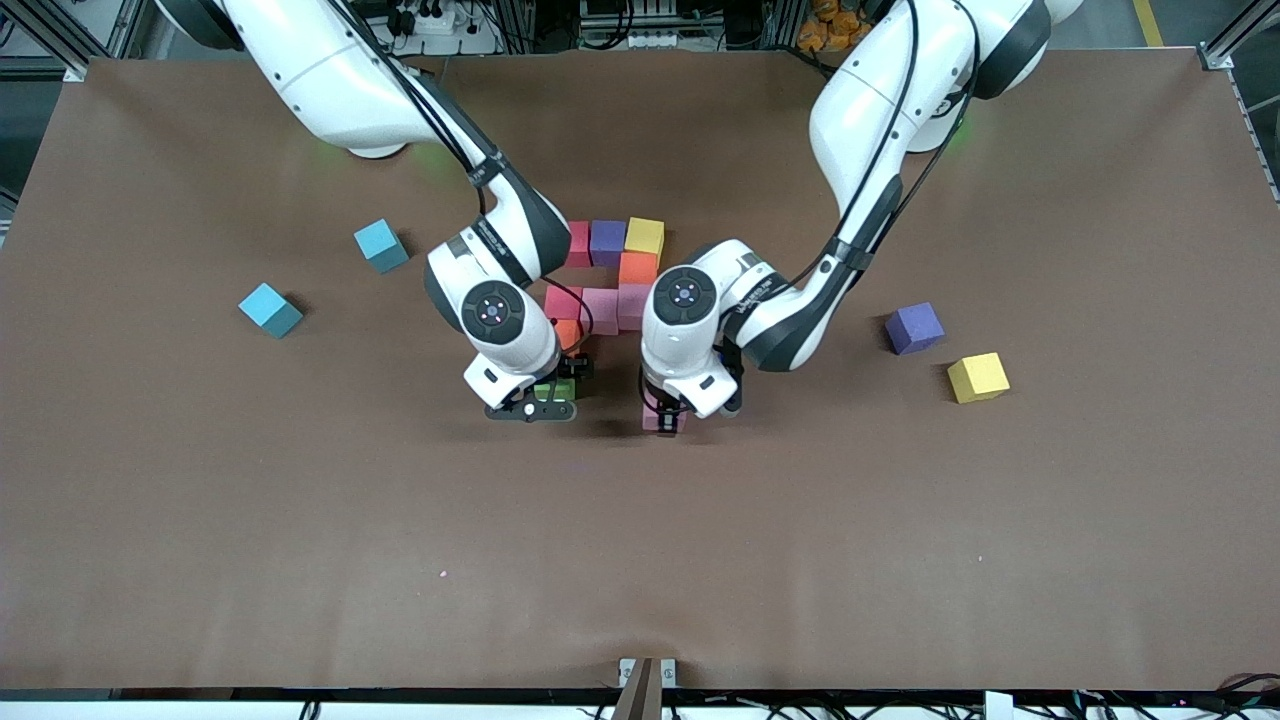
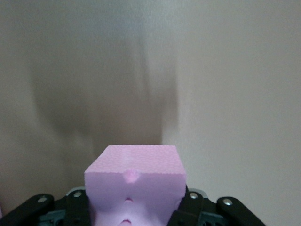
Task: Form number 2 with 11 blocks
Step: 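Release green and withdraw the right gripper while the left gripper lowers pink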
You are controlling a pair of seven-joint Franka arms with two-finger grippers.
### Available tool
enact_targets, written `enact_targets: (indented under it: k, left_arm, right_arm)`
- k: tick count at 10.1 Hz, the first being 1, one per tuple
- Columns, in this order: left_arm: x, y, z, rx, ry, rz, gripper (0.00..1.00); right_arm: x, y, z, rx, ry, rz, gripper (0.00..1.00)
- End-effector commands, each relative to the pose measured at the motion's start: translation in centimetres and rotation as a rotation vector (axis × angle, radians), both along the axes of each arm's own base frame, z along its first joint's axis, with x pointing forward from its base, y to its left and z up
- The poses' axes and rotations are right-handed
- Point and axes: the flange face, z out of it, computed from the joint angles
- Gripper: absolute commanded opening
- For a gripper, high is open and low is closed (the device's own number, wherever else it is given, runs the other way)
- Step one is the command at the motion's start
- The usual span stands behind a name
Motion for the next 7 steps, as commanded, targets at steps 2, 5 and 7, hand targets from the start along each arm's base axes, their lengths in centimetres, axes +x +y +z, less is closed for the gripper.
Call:
enact_targets:
  k: [2, 5, 7]
  left_arm:
    - [-0.2, -3.5, -0.3, -0.045, -0.021, -0.003, 0.01]
    - [-1.3, -5.1, -1.6, -0.058, -0.01, 0.039, 0.0]
    - [-2.4, -6.3, -2.3, -0.066, 0.006, 0.03, 0.0]
  right_arm:
    - [-1.3, -4.6, 7.2, 0.021, -0.028, -0.037, 0.99]
    - [-1.0, -12.5, 16.2, 0.026, -0.155, -0.046, 1.0]
    - [-0.7, -19.2, 23.1, 0.016, -0.247, -0.151, 1.0]
